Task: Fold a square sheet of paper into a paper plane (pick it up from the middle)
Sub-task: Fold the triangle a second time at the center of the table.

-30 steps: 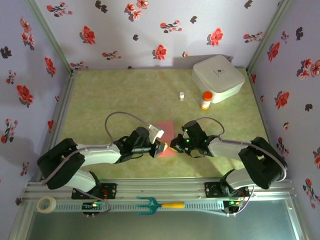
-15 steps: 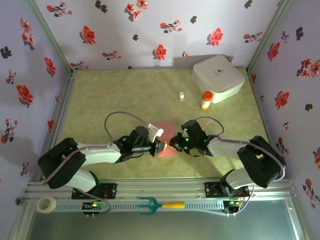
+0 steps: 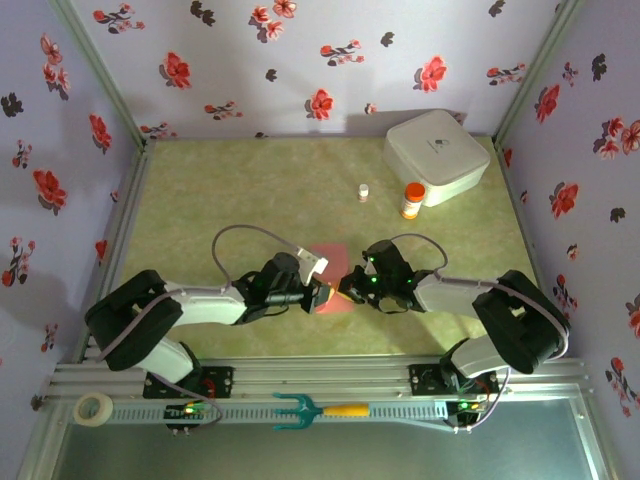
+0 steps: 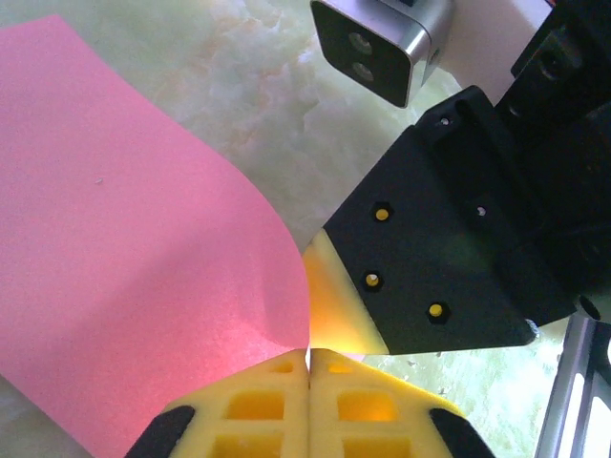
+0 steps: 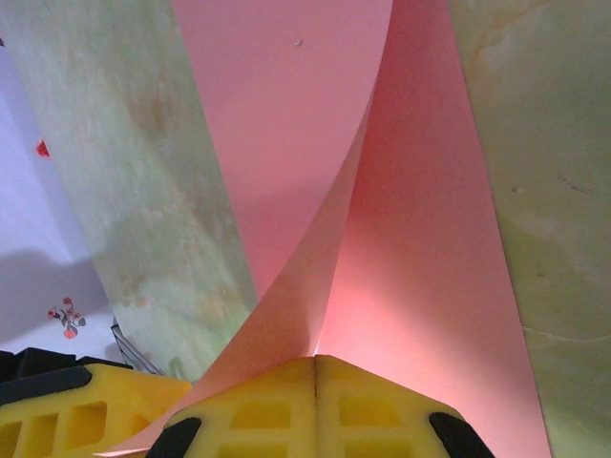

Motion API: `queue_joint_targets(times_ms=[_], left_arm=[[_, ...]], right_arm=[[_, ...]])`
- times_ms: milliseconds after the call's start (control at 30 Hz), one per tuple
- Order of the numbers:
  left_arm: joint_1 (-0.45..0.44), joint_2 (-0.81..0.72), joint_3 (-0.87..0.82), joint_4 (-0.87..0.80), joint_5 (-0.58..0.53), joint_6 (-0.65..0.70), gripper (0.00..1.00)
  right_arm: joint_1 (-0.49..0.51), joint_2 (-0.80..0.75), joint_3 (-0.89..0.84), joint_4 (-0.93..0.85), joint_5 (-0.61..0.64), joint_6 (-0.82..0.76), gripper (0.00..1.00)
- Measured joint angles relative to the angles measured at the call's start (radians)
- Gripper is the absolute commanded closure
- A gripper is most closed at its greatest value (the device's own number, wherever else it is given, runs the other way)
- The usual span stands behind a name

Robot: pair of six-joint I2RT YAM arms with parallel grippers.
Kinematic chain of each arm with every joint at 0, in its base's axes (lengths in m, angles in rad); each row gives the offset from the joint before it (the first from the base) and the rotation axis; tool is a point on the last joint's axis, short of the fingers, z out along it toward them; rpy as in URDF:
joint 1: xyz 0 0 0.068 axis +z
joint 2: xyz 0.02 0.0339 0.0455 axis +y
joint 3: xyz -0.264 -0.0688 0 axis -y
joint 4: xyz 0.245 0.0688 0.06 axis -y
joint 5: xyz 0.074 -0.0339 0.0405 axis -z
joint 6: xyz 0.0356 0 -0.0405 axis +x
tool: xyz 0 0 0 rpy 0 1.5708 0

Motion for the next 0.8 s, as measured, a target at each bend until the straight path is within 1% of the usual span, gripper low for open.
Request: queue_joint_targets(times_ms=[367,500,633,800], left_arm=[[0.018,0.000,0.000,0.001,0.014,0.000,1.00],[0.022,0.005,0.000,0.001,0.019,0.000,1.00],[0.035,0.026,0.005,-0.005,0.023,0.002,1.00],[0.052,0.070,0.024,-0.011,0.023,0.005,1.00]], right_arm=[[0.003,0.010,0.019,-0.130,0.055,-0.044,0.98],[0.004,0.026,0.050,-0.223,0.101,-0.083,0.99],[0.004,0.027,0.085,-0.301,0.143,-0.128,0.99],[0.004,0.029,0.099,-0.331,0.159,-0.156,0.98]])
